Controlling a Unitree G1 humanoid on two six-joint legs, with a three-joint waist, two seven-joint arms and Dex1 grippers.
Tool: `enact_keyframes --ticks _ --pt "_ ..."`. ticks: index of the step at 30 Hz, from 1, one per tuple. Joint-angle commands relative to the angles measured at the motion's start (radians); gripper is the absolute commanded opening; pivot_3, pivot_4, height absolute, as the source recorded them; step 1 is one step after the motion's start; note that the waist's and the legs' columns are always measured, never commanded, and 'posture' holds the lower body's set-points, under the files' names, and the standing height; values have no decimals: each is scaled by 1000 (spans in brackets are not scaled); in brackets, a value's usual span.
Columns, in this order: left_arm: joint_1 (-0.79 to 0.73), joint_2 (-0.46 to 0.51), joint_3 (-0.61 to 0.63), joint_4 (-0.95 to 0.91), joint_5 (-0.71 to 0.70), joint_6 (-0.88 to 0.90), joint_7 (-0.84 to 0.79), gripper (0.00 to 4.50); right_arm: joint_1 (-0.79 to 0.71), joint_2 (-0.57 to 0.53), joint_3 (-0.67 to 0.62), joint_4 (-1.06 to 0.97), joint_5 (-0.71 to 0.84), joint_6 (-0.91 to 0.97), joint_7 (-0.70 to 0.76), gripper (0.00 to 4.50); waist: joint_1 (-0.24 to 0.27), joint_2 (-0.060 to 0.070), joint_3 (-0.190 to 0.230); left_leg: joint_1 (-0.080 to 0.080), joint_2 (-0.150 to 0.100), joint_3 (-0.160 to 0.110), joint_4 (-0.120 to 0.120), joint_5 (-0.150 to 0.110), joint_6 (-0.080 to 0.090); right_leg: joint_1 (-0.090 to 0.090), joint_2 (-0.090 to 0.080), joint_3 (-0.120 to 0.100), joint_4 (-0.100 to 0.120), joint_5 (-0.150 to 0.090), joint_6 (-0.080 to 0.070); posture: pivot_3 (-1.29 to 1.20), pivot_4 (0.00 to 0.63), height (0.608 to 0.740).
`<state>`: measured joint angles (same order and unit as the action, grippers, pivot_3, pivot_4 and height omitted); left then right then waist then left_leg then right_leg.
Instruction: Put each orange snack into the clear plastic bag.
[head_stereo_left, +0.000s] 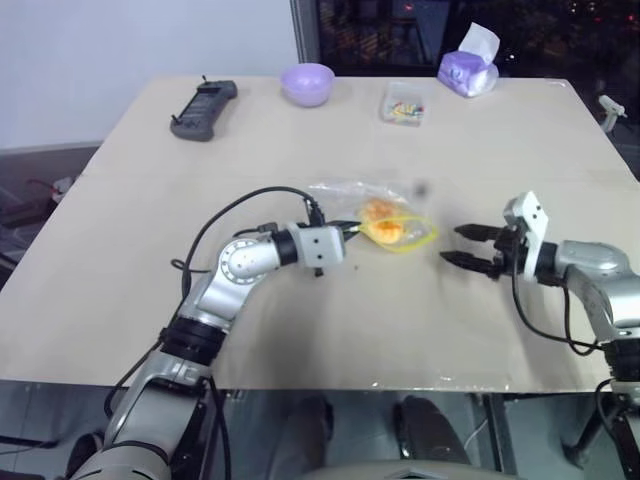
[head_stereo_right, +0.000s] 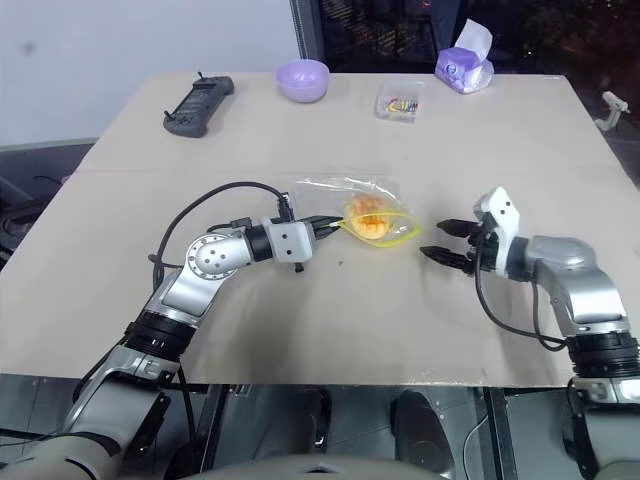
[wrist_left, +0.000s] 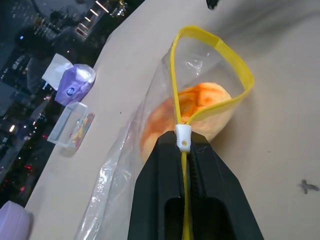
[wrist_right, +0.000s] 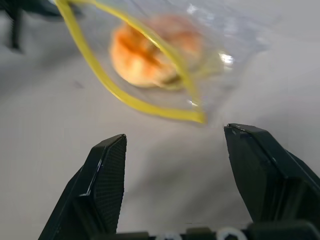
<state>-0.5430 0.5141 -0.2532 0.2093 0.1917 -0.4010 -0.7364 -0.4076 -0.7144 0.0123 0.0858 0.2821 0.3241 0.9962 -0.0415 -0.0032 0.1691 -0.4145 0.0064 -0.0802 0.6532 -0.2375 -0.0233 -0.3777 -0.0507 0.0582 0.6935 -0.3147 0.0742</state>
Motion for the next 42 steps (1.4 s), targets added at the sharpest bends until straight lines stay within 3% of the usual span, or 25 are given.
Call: enact_keyframes --ticks 1,9,17,20,23,27,36,42 --pt "-8 4 12 -16 -16 -17 3 0 -38 -1 68 54 -169 -172 -82 3383 -2 0 0 0 0 1 0 0 0 0 0 1 0 0 0 0 150 740" --pt "-9 1 10 -21 -17 -11 0 0 -129 101 174 178 -383 -396 -248 3383 0 0 0 0 0 0 0 0 0 0 0 1 0 0 0 0 150 740" --pt "-6 2 13 -25 -18 -6 2 0 -137 113 172 161 -398 -431 -240 3383 2 0 0 0 -1 0 0 0 0 0 -1 0 0 0 0 0 150 740" --pt "-6 1 14 -25 -18 -6 4 0 -133 106 164 151 -399 -446 -239 2619 0 0 0 0 -1 0 0 0 0 0 -1 0 0 0 0 0 150 740" --pt "-6 0 14 -25 -17 -5 6 0 -125 95 161 129 -399 -449 -234 1113 0 0 0 0 -1 0 0 0 0 0 -1 0 0 0 0 0 150 740" --pt "-10 -4 12 -21 -18 -5 6 0 -123 95 163 124 -399 -450 -239 124 0 0 0 0 -1 0 0 0 0 0 -1 0 0 0 0 0 150 740" --pt "-23 4 32 8 -21 -4 15 0 -140 79 141 113 -385 -426 -234 124 0 0 0 0 -1 0 0 0 0 0 -1 0 0 0 0 0 150 740" --pt "-123 3 133 53 -117 59 32 0 -248 14 48 85 -312 -367 -206 124 0 0 1 0 -1 0 1 0 0 0 -1 0 1 0 0 0 150 740"
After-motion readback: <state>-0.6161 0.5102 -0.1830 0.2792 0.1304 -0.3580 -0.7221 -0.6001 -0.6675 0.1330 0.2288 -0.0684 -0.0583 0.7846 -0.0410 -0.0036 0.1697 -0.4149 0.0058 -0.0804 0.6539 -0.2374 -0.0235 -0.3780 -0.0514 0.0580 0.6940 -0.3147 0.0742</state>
